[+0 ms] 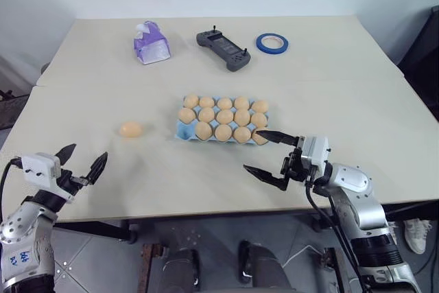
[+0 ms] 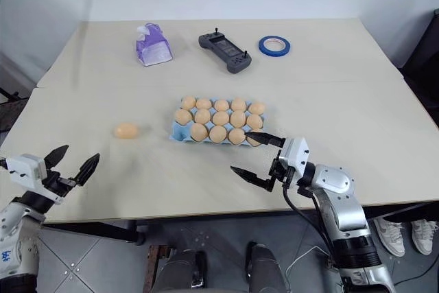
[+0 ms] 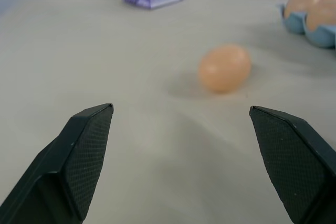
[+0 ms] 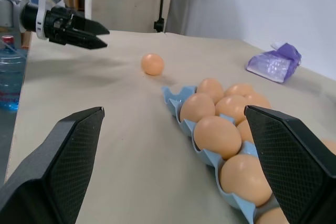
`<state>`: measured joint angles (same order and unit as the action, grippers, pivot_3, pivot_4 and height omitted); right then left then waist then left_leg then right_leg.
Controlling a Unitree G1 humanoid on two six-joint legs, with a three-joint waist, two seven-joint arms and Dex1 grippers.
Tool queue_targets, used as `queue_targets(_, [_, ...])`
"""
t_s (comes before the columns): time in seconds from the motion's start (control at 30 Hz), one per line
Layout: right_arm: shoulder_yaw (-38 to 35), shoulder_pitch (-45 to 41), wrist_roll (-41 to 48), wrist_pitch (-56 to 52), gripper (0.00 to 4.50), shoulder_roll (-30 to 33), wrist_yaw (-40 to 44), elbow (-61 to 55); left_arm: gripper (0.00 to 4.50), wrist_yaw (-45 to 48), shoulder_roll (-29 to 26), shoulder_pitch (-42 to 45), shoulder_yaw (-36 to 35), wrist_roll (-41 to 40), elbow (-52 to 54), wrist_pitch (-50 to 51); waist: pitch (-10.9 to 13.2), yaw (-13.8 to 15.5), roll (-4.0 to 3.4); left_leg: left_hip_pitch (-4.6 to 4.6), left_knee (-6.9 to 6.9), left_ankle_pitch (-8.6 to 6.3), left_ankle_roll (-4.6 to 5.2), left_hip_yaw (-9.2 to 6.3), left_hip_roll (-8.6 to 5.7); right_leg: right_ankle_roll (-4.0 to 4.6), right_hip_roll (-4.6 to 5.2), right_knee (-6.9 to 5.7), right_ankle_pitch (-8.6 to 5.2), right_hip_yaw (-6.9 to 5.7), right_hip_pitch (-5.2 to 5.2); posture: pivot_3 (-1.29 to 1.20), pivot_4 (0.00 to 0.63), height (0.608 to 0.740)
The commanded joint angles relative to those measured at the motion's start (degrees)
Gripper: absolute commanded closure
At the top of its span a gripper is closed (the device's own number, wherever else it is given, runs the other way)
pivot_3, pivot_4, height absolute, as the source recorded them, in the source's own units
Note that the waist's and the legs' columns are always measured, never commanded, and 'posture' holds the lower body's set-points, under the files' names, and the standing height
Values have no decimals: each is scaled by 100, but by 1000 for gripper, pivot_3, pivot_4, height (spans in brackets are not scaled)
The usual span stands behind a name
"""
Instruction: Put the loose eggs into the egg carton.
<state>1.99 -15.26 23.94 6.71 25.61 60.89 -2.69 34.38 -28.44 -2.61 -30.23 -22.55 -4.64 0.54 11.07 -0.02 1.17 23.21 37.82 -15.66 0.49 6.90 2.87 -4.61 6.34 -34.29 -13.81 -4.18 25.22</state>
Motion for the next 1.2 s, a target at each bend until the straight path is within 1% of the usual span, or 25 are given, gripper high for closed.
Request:
queue_targets(0.03, [-46,-85,78,96,0,28,138,18,105,-159,48,209,153,-125,304,157,0,-1,0,1,-1,0,0,0,0,0,0,3,0,-1,0,0,150,740])
queue_targets(0.17, [-21,-128,61,95,0,18,227,105,105,-417,-27,905,507,204,-147,256,-1,0,1,2,-7,0,0,-1,1,-2,-2,4,1,-6,0,0,150,740])
queue_targets(0.37, [116,-112,-89,270,0,-65,344,390,105,-545,-77,2018,952,652,-1192,-51,-3,-37,5,1,-10,2,3,18,-3,-7,-8,2,5,-17,4,0,150,740])
queue_targets(0.43, [147,-157,-132,316,0,-151,312,508,105,-589,-85,2309,1106,834,-1619,-138,-3,-41,6,0,-12,14,26,25,-4,-8,-17,-1,5,-29,8,0,150,740])
queue_targets(0.53, [188,-192,-168,399,0,-322,248,643,105,-572,-68,2648,1266,976,-2221,-228,-4,-37,6,0,-12,16,29,32,-3,-8,-23,-10,5,-30,15,0,150,740])
queue_targets(0.67, [187,-138,-212,562,0,-476,216,773,105,-598,-63,2849,1364,1052,-2656,-211,-4,-37,7,0,-11,16,29,33,-5,-8,-20,-15,5,-30,17,0,150,740])
queue_targets(0.7, [188,-101,-225,597,0,-494,214,788,469,-558,-40,2887,1363,1014,-2700,-249,-5,-31,8,0,-11,16,29,33,-5,-8,-18,-16,5,-31,17,0,150,740])
queue_targets(0.73, [190,-78,-232,624,0,-503,214,799,657,-525,-23,2911,1359,983,-2726,-289,-5,-27,8,-1,-11,15,27,32,-5,-8,-14,-17,5,-31,17,0,150,740])
queue_targets(0.8, [184,-41,-243,646,0,-507,192,785,1340,-463,-14,2921,1354,936,-2707,-318,-5,-26,8,-2,-11,8,15,32,-6,-8,-8,-20,5,-31,17,0,150,740])
queue_targets(0.9, [116,63,-227,640,0,-444,144,709,2271,-104,45,2869,1257,589,-2287,-438,-5,-26,8,-1,-11,5,10,32,-8,-8,0,-21,5,-31,17,0,150,740])
queue_targets(0.93, [89,107,-212,630,0,-410,130,668,2376,51,52,2835,1244,467,-2091,-468,-5,-26,8,-2,-11,5,9,32,-8,-8,1,-21,5,-31,17,0,150,740])
queue_targets(1.0, [26,213,-195,603,0,-333,88,576,2376,357,17,2763,1350,351,-1671,-436,-5,-26,9,0,-11,5,9,32,-7,-8,9,-20,5,-31,17,0,150,740])
queue_targets(1.07, [-36,327,-178,580,0,-247,26,496,2376,655,-25,2723,1600,396,-1311,-357,-5,-25,9,-1,-11,5,8,32,-8,-8,10,-20,5,-32,17,0,150,740])
queue_targets(1.2, [-110,486,-185,555,0,-142,-70,412,2376,1073,50,2833,2048,472,-1081,-272,-5,-16,9,-2,-11,6,10,35,-16,-8,-3,-21,5,-32,16,0,150,740])
